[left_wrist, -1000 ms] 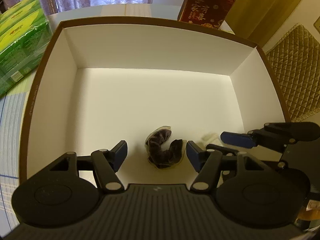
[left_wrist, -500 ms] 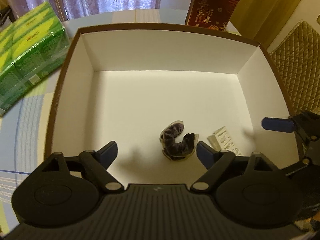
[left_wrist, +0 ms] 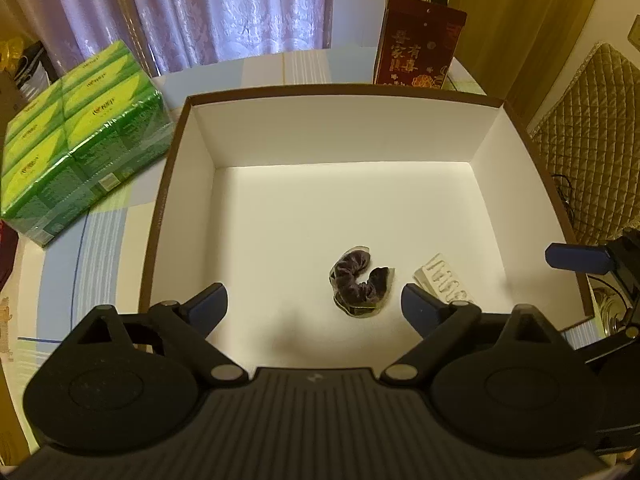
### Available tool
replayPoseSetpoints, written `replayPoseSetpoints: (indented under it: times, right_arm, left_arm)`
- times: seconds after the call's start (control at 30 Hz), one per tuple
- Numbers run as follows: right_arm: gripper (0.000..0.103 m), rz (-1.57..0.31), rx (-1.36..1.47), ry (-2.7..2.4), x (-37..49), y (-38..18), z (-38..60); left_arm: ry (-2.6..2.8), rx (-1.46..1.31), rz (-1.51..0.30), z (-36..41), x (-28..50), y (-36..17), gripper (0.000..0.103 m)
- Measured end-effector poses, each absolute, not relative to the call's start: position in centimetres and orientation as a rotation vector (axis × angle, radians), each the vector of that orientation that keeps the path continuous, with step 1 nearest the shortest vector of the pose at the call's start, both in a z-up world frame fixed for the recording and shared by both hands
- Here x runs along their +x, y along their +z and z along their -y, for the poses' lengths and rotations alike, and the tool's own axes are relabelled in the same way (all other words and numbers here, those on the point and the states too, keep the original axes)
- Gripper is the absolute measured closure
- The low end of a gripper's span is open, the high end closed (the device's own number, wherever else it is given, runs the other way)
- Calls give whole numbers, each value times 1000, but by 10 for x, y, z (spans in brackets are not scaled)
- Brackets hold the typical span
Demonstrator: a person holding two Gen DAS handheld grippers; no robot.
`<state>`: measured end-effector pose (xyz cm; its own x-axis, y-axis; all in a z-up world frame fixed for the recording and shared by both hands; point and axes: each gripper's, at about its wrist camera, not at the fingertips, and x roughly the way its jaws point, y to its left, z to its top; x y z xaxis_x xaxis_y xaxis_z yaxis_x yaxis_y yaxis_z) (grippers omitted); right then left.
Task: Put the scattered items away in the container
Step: 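Open the left tool releasing the scrunchie while the right tool releases the clip, then withdraw both tools from the box back toward the remaining items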
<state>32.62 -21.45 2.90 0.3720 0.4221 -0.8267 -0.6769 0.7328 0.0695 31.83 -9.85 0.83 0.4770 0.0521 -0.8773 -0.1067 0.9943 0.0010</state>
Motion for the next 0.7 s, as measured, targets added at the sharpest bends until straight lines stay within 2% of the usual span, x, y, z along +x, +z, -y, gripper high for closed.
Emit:
replayPoseSetpoints:
  times: [0.7]
  right_arm:
    - [0, -878, -271, 708, 276, 56, 244]
  left_arm:
    - [104, -52, -981, 116, 253, 44, 9]
